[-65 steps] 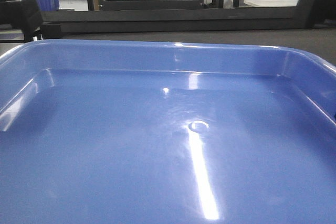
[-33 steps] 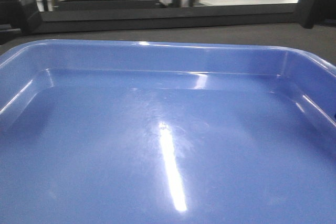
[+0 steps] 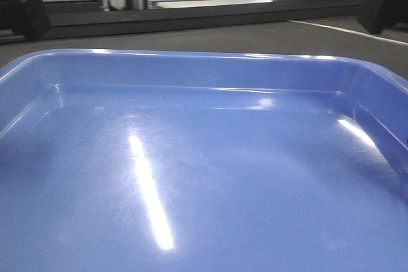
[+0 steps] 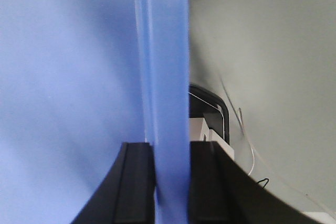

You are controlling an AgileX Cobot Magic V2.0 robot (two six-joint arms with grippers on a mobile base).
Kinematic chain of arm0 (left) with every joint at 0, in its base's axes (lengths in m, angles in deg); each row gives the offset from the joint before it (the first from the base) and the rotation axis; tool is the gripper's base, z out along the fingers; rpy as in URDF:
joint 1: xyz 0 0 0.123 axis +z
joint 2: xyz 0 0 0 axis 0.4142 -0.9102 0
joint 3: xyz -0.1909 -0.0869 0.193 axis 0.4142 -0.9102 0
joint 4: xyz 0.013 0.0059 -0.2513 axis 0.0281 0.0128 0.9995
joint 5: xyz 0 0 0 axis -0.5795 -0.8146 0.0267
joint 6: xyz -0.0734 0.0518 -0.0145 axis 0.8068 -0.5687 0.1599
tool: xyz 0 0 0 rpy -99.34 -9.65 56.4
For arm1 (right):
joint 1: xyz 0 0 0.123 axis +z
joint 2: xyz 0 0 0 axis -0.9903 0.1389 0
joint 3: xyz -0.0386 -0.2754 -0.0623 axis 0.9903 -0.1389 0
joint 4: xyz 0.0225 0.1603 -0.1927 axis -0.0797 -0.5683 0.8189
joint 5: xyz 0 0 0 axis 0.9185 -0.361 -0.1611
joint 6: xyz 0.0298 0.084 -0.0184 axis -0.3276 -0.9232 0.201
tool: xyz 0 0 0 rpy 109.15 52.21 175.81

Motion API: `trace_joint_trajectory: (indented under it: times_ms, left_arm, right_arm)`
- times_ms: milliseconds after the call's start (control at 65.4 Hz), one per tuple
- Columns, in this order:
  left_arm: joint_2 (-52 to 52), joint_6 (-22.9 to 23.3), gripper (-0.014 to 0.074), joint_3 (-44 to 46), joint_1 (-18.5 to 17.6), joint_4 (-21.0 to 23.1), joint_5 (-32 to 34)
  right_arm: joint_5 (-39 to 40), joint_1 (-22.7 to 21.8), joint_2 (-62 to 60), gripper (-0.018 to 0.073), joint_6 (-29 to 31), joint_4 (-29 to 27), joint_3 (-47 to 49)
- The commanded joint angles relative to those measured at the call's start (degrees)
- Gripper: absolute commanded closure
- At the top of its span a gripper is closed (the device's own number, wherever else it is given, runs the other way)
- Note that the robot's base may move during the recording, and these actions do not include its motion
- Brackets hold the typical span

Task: Grab blue tray and place on right shelf
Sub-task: 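Hold the tray raised in both grippers while the base turns away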

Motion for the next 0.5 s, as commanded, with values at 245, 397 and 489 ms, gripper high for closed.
trace_joint_trajectory:
  times_ms: [245, 397, 489]
  left_arm:
    - [1.49, 0.75, 0.0541, 1.40, -0.58, -0.22, -1.58]
    - [1.49, 0.75, 0.0541, 1.40, -0.58, -0.22, -1.58]
    - [1.49, 0.75, 0.0541, 1.40, -0.58, -0.22, -1.58]
  right_arm:
    - [0.08, 0.01, -1.02, 0.0400, -0.54, 1.97, 1.74]
    - [0.08, 0.01, -1.02, 0.0400, -0.54, 1.97, 1.74]
    - [0.08, 0.01, -1.02, 0.0400, -0.54, 1.97, 1.74]
